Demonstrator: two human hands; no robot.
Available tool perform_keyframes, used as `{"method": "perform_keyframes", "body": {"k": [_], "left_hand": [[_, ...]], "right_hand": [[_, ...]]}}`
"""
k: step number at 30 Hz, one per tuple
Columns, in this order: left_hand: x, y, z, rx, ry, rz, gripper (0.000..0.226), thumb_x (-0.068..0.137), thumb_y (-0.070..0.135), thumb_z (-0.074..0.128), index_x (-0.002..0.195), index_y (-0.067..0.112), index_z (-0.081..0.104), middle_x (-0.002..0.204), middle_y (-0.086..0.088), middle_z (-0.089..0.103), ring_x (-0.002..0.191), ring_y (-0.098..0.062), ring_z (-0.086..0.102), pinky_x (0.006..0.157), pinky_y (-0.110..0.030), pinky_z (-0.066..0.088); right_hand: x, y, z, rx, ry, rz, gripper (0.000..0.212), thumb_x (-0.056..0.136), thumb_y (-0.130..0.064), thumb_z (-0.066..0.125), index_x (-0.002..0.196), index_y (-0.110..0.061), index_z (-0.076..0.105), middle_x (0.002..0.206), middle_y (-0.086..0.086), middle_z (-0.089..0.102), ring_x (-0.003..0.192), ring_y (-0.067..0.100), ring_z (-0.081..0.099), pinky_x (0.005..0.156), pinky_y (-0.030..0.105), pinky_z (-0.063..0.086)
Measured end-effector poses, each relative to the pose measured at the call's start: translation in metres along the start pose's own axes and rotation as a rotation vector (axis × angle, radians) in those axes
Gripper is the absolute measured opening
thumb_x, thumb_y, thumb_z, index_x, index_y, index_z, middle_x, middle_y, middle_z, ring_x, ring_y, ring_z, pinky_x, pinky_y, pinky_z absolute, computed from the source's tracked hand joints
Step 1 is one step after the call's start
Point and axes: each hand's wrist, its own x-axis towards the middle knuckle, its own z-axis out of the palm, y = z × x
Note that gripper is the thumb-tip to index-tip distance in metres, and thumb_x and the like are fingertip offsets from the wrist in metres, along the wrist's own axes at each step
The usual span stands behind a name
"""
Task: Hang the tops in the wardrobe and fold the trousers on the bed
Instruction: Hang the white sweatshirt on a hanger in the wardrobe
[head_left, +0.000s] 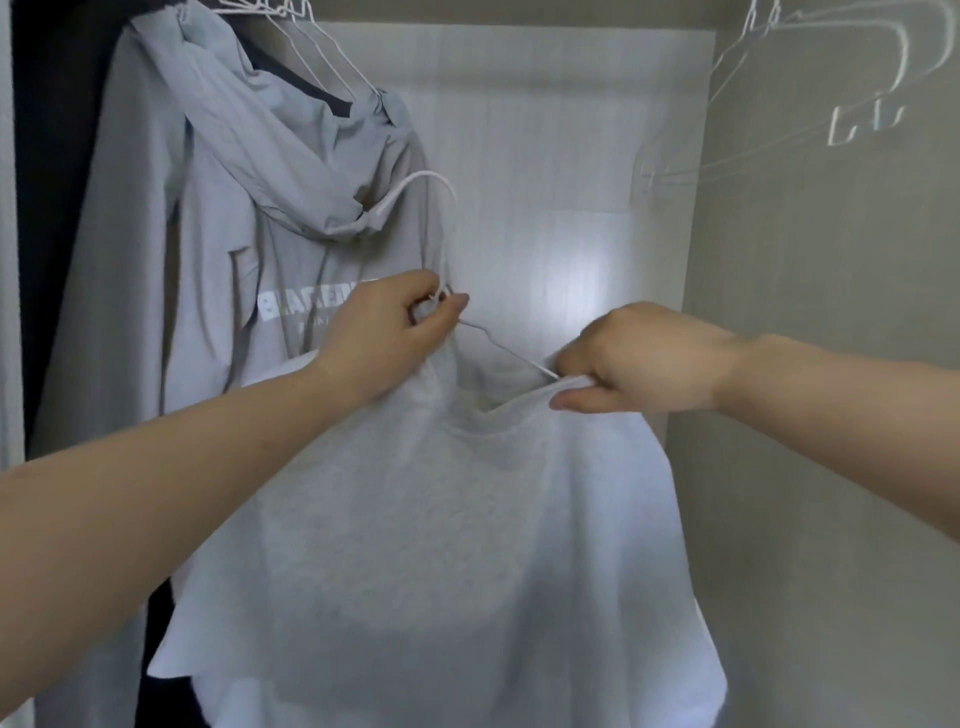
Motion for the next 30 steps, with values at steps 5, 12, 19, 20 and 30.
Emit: {"method": "perform_keyframes", "body": {"k": [5,12,19,20,30], "left_hand": [[0.003,0.008,0.002,-0.012,-0.042,0.059,0.043,0.085,0.057,0.047,0.066,0.019,0.045,0.054,0.004,0.043,0.056,-0.004,0.046,0.051,-0.015,0.031],[-0.010,-0.034,-0.028,0.113,-0.156,0.015,0.035,0.092,0.051,0.052,0.081,0.019,0.059,0.068,-0.003,0.057,0.065,-0.019,0.053,0.062,-0.035,0.039],[-0.009,-0.036,-0.027,0.128,-0.204,-0.033,0.048,0.093,0.041,0.054,0.062,0.006,0.044,0.056,-0.003,0.043,0.055,-0.019,0.041,0.055,-0.036,0.032],[-0.008,-0.036,-0.027,0.110,-0.245,-0.057,0.047,0.093,0.041,0.053,0.061,0.007,0.044,0.056,-0.003,0.043,0.054,-0.017,0.040,0.056,-0.034,0.032],[0.022,-0.012,-0.028,-0.269,-0.417,-0.281,0.038,0.095,0.040,0.050,0.097,0.010,0.073,0.099,-0.013,0.072,0.088,-0.014,0.064,0.090,-0.036,0.050]], "right_hand": [[-0.003,0.000,-0.003,0.106,0.160,0.088,0.048,0.087,-0.043,0.059,0.056,-0.029,0.026,0.043,-0.010,0.028,0.042,0.004,0.030,0.045,0.018,0.019],[-0.048,0.028,0.000,0.166,0.177,0.261,0.044,0.083,-0.040,0.065,0.061,-0.034,0.027,0.048,-0.009,0.038,0.046,0.014,0.038,0.050,0.027,0.030],[-0.048,0.030,0.012,0.471,-0.078,0.298,0.027,0.080,-0.039,0.070,0.096,-0.038,0.048,0.065,-0.010,0.054,0.063,-0.006,0.051,0.056,0.015,0.038],[-0.048,0.031,0.013,0.493,-0.091,0.292,0.022,0.081,-0.035,0.070,0.088,-0.036,0.049,0.071,-0.009,0.055,0.065,0.000,0.051,0.059,0.017,0.040],[-0.038,0.010,0.016,0.395,-0.190,0.211,0.022,0.092,-0.017,0.049,0.090,-0.038,0.045,0.078,-0.010,0.057,0.066,0.001,0.052,0.057,0.021,0.040]]}}
